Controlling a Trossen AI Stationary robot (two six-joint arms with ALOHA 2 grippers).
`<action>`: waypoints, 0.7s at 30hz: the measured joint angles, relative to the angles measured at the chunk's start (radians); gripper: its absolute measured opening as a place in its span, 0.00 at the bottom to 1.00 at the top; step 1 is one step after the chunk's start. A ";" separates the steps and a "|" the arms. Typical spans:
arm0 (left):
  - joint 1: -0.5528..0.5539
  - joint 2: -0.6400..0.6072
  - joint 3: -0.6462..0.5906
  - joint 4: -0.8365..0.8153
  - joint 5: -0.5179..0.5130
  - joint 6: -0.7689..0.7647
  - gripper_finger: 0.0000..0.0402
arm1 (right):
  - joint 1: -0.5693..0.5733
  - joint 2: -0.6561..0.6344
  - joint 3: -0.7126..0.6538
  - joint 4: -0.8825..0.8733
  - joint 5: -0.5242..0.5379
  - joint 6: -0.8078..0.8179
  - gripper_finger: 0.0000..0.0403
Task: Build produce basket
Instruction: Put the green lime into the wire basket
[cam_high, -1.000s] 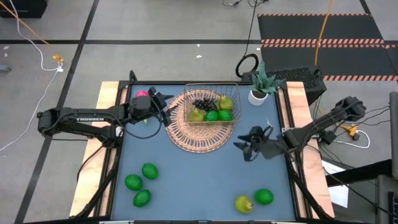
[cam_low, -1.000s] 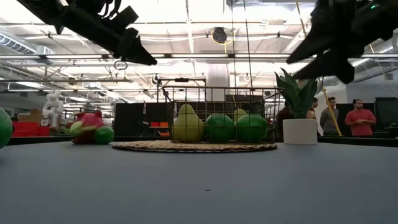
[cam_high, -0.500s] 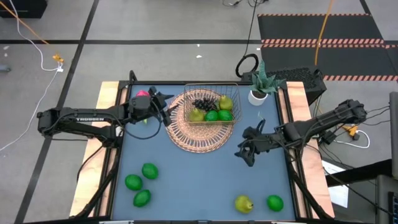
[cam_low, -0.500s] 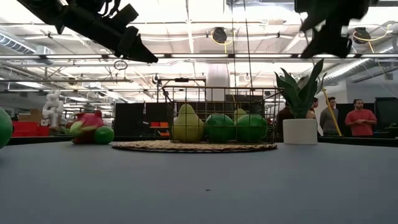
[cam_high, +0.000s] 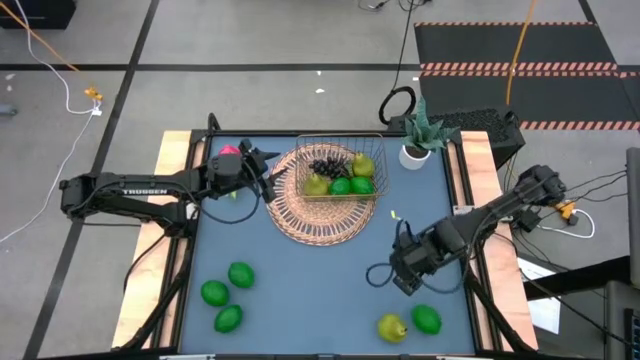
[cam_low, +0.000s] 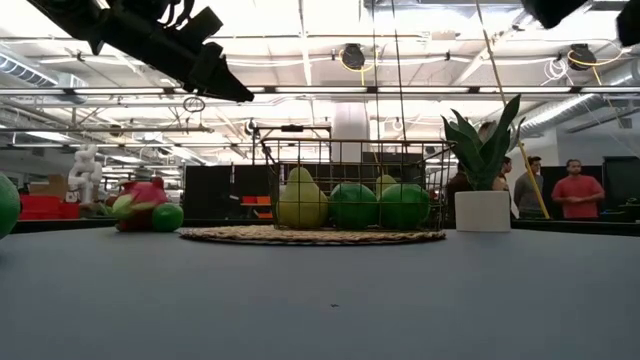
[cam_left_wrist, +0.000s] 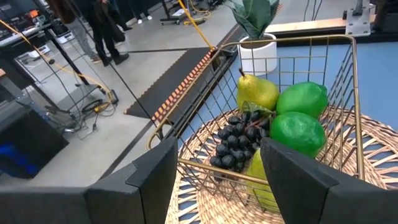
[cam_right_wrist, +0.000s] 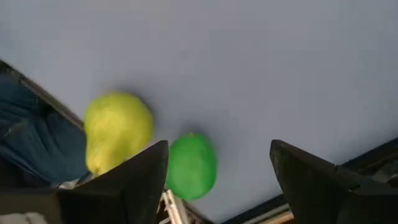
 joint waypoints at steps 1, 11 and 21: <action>0.000 0.000 0.000 0.000 0.000 0.000 0.58 | 0.014 0.010 0.006 0.006 -0.004 0.021 0.69; 0.000 0.000 0.000 0.009 0.000 0.057 0.58 | 0.186 0.093 0.009 0.038 -0.257 0.311 0.69; 0.003 0.000 0.027 0.039 0.046 0.102 0.58 | 0.270 0.109 -0.035 0.128 -0.207 0.438 0.88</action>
